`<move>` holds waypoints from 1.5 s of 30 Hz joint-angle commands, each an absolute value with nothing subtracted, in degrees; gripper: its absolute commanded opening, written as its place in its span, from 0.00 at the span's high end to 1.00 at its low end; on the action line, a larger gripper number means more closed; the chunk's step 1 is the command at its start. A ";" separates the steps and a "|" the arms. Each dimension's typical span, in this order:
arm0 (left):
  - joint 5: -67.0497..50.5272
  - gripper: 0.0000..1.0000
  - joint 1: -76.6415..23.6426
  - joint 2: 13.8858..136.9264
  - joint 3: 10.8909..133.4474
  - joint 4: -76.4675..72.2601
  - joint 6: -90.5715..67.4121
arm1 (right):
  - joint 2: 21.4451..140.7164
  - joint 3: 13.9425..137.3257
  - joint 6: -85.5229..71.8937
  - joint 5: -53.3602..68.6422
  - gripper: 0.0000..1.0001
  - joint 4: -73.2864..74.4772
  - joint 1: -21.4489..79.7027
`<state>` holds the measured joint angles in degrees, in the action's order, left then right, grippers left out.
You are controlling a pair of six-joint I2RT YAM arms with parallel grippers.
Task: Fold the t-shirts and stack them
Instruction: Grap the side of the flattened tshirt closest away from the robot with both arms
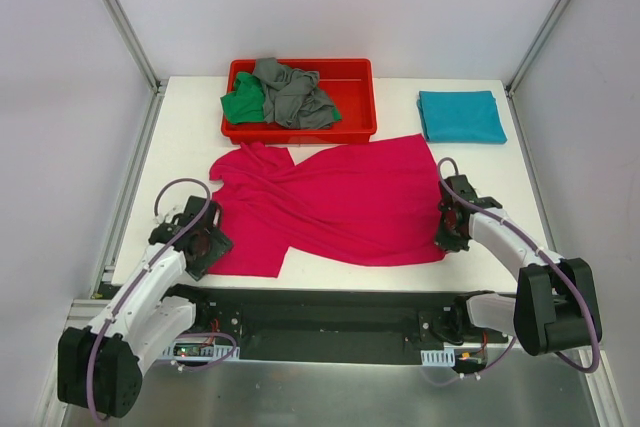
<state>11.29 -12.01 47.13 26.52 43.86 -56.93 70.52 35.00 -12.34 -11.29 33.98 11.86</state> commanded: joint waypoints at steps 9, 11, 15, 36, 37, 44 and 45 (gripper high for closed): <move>12.74 0.55 -12.22 53.09 25.05 41.40 -57.83 | 71.10 33.75 -12.04 -9.41 0.95 32.96 10.99; 13.09 0.55 -12.22 53.44 24.79 40.87 -57.92 | 70.93 33.75 -11.95 -9.32 0.95 32.96 10.99; 13.09 0.61 -12.22 55.37 24.00 39.12 -58.01 | 70.84 33.84 -11.87 -9.32 0.95 32.96 10.81; 8.70 1.00 -12.22 29.46 32.95 49.11 -56.25 | 53.63 36.03 -10.90 -5.37 0.99 45.16 10.81; 8.79 1.00 -12.30 27.96 33.92 50.26 -56.34 | 52.22 36.38 -10.90 -4.75 0.99 46.48 10.72; 6.51 1.00 -12.30 19.88 39.28 58.00 -57.13 | 40.36 40.95 -11.07 -3.07 0.99 56.50 10.72; 6.33 1.00 -12.30 18.73 40.24 58.96 -57.48 | 39.21 41.83 -11.07 -3.34 0.99 58.25 10.72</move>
<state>7.57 -12.03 22.13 36.23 51.64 -56.25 43.97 37.04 -11.44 -3.60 49.21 11.05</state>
